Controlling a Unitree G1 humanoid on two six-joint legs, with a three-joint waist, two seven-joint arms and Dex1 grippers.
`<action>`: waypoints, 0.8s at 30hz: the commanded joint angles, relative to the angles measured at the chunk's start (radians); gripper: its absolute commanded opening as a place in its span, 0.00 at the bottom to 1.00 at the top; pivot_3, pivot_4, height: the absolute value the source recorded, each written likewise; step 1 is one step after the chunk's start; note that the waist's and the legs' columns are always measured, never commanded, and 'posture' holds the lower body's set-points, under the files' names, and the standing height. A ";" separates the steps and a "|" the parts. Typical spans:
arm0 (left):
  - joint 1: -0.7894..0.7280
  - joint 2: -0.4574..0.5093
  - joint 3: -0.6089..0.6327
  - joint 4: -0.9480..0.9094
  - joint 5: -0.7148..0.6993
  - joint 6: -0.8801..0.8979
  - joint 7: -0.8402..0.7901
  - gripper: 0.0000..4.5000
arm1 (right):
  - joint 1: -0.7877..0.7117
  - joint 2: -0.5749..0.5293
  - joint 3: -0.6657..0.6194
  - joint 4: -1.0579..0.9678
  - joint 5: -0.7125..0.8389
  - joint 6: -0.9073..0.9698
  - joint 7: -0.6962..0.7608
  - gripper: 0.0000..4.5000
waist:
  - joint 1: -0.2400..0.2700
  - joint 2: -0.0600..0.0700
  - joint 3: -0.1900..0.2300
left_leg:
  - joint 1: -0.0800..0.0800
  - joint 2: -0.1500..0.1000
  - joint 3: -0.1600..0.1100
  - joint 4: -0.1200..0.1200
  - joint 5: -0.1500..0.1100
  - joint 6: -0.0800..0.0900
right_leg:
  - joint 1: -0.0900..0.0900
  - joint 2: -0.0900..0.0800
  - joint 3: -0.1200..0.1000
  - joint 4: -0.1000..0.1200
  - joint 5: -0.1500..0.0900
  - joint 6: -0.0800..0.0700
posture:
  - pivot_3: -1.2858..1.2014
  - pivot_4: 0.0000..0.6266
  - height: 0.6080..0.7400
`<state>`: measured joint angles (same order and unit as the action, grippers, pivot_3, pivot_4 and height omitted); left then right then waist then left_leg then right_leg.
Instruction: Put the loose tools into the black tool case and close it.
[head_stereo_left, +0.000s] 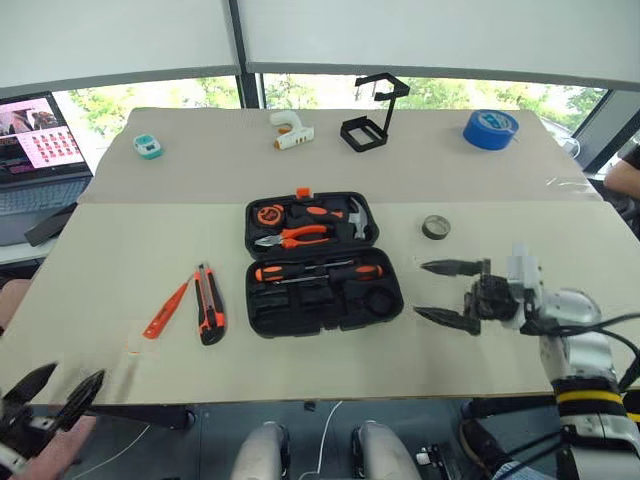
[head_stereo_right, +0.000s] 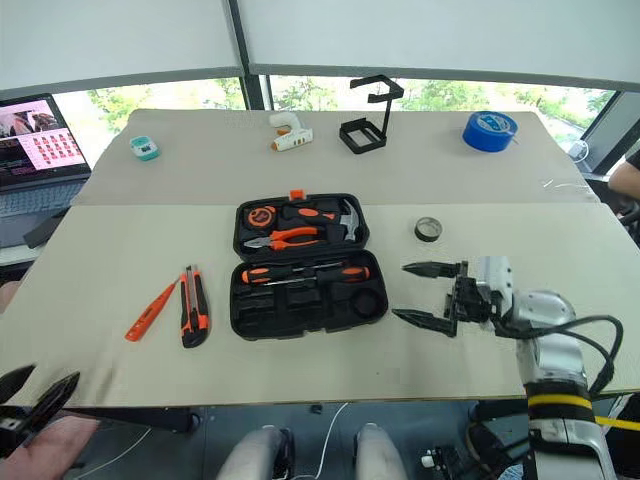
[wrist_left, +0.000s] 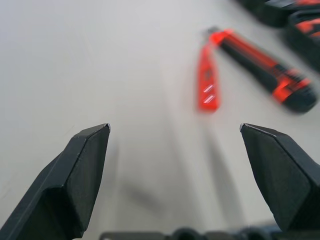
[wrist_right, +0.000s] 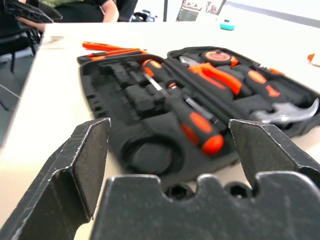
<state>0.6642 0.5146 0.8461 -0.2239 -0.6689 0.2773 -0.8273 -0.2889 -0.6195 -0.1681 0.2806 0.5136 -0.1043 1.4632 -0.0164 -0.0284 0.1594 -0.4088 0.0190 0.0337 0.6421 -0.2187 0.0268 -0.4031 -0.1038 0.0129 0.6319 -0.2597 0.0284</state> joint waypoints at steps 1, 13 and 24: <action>0.013 0.037 0.031 -0.002 0.001 0.034 0.022 1.00 | 0.053 -0.007 -0.036 -0.106 0.060 0.001 0.011 0.99 | 0.005 0.000 0.000 | 0.000 0.000 0.000 0.000 0.000 0.000 | 0.000 0.000 0.000 0.000 0.000 0.000 | 0.52 0.24 1.00; -0.247 0.319 -0.113 -0.073 -0.161 0.552 0.186 1.00 | 0.073 -0.011 -0.014 -0.565 0.289 0.277 -0.182 0.99 | 0.013 0.000 0.000 | 0.000 0.000 0.000 0.000 0.000 0.000 | 0.000 0.000 -0.001 0.001 0.001 0.001 | 0.52 0.24 1.00; -0.621 0.358 -0.486 0.080 0.042 0.579 0.225 1.00 | 0.032 0.015 0.010 -0.548 0.213 0.248 -0.219 0.99 | 0.010 0.000 0.000 | 0.000 -0.002 0.000 0.000 0.000 0.000 | -0.001 0.008 0.000 0.003 0.002 0.003 | 0.52 0.24 1.00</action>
<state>0.0566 0.8661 0.4055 -0.1672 -0.6623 0.8765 -0.5835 -0.2536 -0.6079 -0.1473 -0.2526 0.7302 0.1688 1.2546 -0.0067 -0.0281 0.1594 -0.4083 0.0174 0.0343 0.6423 -0.2184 0.0268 -0.4038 -0.0963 0.0132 0.6348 -0.2581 0.0311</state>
